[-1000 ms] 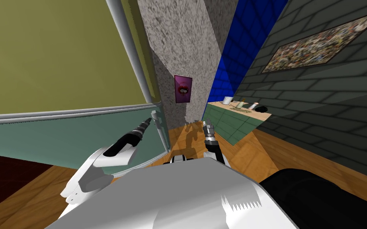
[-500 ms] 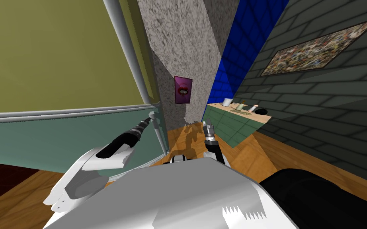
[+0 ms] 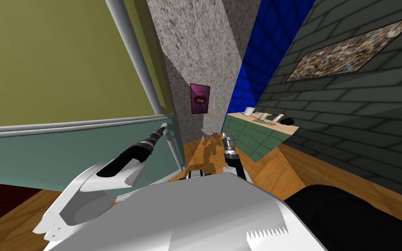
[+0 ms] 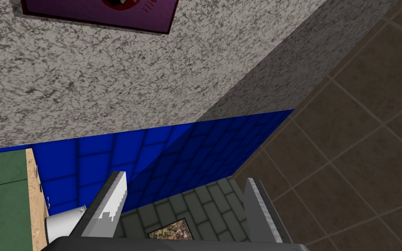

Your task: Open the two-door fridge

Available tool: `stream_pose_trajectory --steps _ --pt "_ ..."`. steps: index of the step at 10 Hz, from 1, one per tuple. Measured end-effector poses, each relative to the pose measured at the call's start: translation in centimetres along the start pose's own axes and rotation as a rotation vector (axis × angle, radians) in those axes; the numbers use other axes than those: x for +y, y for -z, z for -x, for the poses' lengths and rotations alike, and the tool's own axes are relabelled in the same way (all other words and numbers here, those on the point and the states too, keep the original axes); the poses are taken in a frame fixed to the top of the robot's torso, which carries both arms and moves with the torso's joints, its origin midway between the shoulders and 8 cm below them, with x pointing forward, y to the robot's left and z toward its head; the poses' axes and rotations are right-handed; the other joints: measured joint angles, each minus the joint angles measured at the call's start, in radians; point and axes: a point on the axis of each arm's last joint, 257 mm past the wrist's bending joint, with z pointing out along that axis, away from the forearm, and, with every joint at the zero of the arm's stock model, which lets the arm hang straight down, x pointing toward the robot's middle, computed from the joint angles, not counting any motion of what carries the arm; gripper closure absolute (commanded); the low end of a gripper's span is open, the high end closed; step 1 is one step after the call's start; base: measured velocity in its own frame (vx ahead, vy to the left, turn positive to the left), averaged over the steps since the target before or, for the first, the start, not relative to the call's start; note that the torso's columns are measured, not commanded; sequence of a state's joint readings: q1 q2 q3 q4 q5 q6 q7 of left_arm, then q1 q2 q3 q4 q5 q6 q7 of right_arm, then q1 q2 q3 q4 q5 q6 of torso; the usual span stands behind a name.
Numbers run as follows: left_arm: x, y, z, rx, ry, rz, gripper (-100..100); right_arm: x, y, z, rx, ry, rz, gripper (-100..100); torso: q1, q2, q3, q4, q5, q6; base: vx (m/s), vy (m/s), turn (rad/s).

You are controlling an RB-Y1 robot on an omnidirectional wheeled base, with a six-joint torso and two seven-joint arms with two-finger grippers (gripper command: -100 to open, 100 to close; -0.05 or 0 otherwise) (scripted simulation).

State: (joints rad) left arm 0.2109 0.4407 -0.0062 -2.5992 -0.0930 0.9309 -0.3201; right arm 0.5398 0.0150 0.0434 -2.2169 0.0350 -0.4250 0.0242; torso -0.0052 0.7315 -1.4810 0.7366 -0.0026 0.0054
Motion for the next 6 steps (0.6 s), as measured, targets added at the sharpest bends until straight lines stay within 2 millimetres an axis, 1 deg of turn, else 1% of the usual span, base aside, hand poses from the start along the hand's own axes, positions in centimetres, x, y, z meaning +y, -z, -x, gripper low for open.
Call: stream_pose_trajectory --steps 1,2,3,4,6 --pt "-0.2 0.0 0.0 0.001 0.008 -0.007 100 0.0 0.0 0.0 0.000 0.000 0.000 0 0.007 -0.006 -0.003 -0.003 0.003 -0.004 0.039 -0.001 -0.021" --pt "-0.7 0.0 0.1 -0.002 0.010 -0.020 100 0.0 0.0 0.0 0.000 0.000 0.000 0 0.014 -0.008 -0.005 -0.006 0.007 -0.006 -0.146 0.031 -0.073" --pt "-1.1 0.1 -0.2 0.007 0.009 -0.030 100 0.0 0.0 0.0 0.000 0.000 0.000 0 0.016 0.003 0.002 -0.002 0.007 -0.005 -0.300 0.149 -0.152" --pt "-1.5 0.1 -0.8 0.024 0.008 -0.044 100 0.0 0.0 0.0 0.000 0.000 0.000 0 0.016 0.015 0.010 0.003 0.006 -0.005 -0.386 0.206 -0.143" --pt "-2.6 0.2 -1.9 0.062 0.004 -0.075 100 0.0 0.0 0.0 0.000 0.000 0.001 0 0.008 0.016 0.011 0.004 0.003 -0.006 -0.418 0.193 -0.111"
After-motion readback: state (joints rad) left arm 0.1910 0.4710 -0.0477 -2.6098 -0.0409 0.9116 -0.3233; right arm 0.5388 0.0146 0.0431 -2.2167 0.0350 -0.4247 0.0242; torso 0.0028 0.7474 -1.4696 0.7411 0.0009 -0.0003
